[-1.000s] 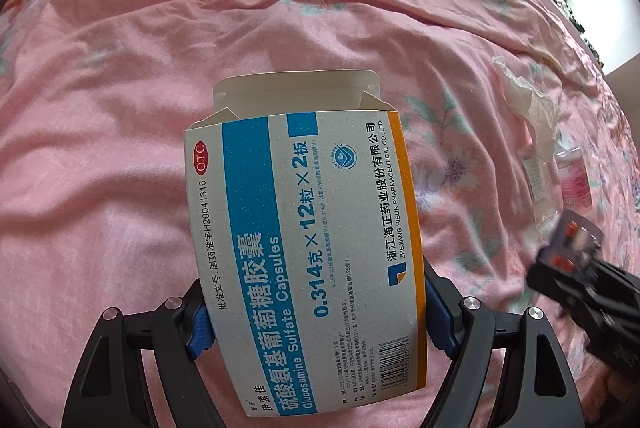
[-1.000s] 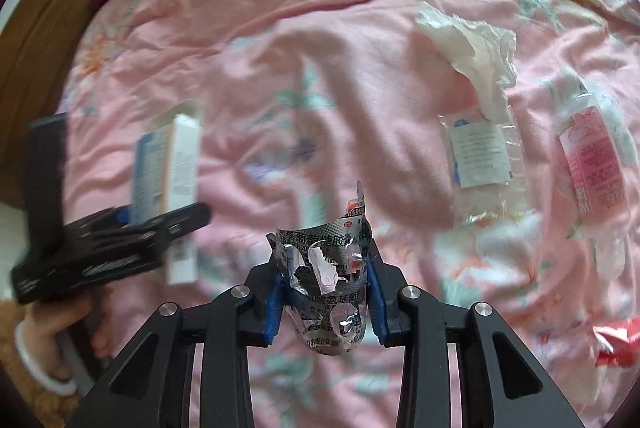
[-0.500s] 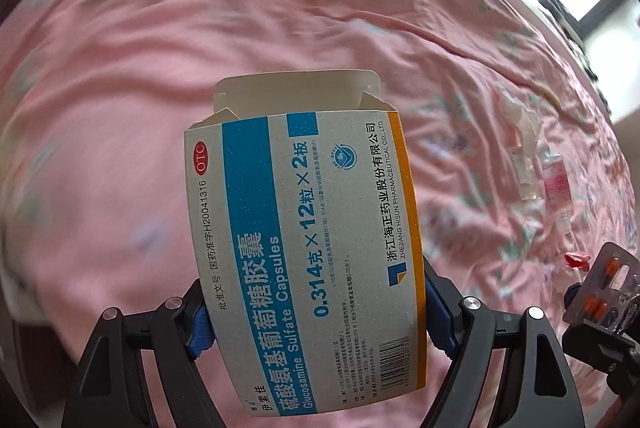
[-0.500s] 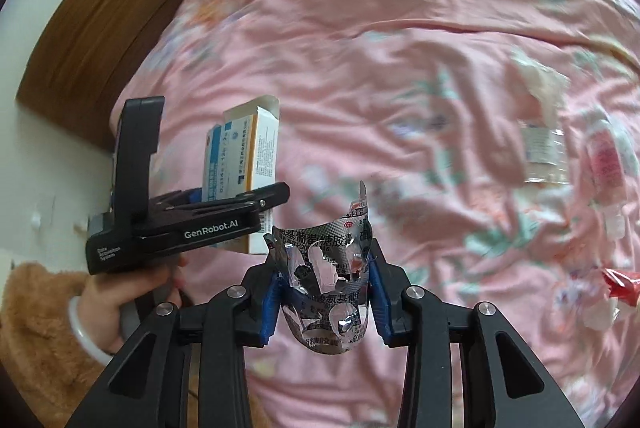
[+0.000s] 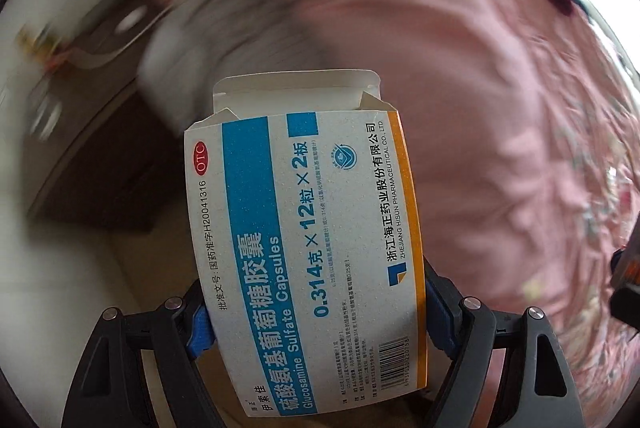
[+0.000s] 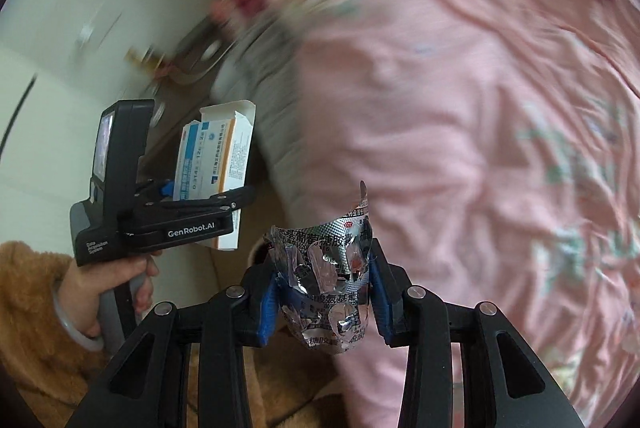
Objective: Collect trash
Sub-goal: 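Carry the medicine box and blister pack in both tools over the bin, then open the left tool to drop the medicine box into the bin, then open the right tool to drop the blister pack into the bin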
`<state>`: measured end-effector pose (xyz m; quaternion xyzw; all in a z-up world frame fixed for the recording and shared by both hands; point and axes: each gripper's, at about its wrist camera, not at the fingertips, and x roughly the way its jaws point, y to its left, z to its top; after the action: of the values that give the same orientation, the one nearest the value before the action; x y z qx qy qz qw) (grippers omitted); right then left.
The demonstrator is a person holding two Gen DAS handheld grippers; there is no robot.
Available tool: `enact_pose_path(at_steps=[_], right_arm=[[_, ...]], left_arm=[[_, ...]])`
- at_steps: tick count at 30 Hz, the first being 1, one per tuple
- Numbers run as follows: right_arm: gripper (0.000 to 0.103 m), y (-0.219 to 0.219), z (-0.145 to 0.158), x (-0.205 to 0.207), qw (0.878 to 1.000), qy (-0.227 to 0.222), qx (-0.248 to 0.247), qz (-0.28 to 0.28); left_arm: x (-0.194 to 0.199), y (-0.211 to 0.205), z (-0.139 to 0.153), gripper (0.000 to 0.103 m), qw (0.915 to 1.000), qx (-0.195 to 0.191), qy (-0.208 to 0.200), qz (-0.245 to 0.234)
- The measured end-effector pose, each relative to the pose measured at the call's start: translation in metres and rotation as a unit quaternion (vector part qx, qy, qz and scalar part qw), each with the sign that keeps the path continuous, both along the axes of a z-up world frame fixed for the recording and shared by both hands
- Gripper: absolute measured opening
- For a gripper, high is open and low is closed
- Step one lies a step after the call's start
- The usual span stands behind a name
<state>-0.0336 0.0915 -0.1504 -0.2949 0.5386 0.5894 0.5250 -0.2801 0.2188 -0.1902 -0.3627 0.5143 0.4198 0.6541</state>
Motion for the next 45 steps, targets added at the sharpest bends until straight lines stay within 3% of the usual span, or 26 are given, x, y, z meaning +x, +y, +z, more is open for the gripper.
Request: enact_pose_path(at_steps=[7, 13, 19, 27, 31, 35, 45], right_arm=[[0.038, 0.027, -0.021, -0.098, 0.992, -0.004, -0.026, 0.126], [0.038, 0.040, -0.046, -0.160, 0.979, -0.005, -0.044, 0.201], [0.038, 0.044, -0.066, -0.177, 0.974, 0.000, -0.068, 0.216], [0.038, 0.044, -0.088, -0.164, 0.976, 0.001, -0.096, 0.194], [0.039, 0.041, -0.093, -0.162, 0.977, 0.004, -0.102, 0.187], [0.039, 0.041, -0.098, -0.163, 0.977, 0.009, -0.107, 0.182], [0.039, 0.046, -0.107, -0.173, 0.975, 0.029, -0.105, 0.196]], left_arm=[[-0.113, -0.023, -0.038, 0.083, 0.9931, -0.034, 0.013, 0.111], [-0.161, -0.040, -0.090, 0.083, 0.9832, -0.084, 0.004, 0.162], [-0.163, -0.043, -0.139, 0.083, 0.9774, -0.124, -0.001, 0.171], [-0.149, -0.039, -0.188, 0.083, 0.9736, -0.168, 0.032, 0.151], [-0.147, -0.034, -0.204, 0.087, 0.9669, -0.188, 0.062, 0.161], [-0.159, -0.033, -0.209, 0.098, 0.9656, -0.183, 0.065, 0.173], [-0.180, -0.043, -0.197, 0.099, 0.9613, -0.181, 0.055, 0.200]])
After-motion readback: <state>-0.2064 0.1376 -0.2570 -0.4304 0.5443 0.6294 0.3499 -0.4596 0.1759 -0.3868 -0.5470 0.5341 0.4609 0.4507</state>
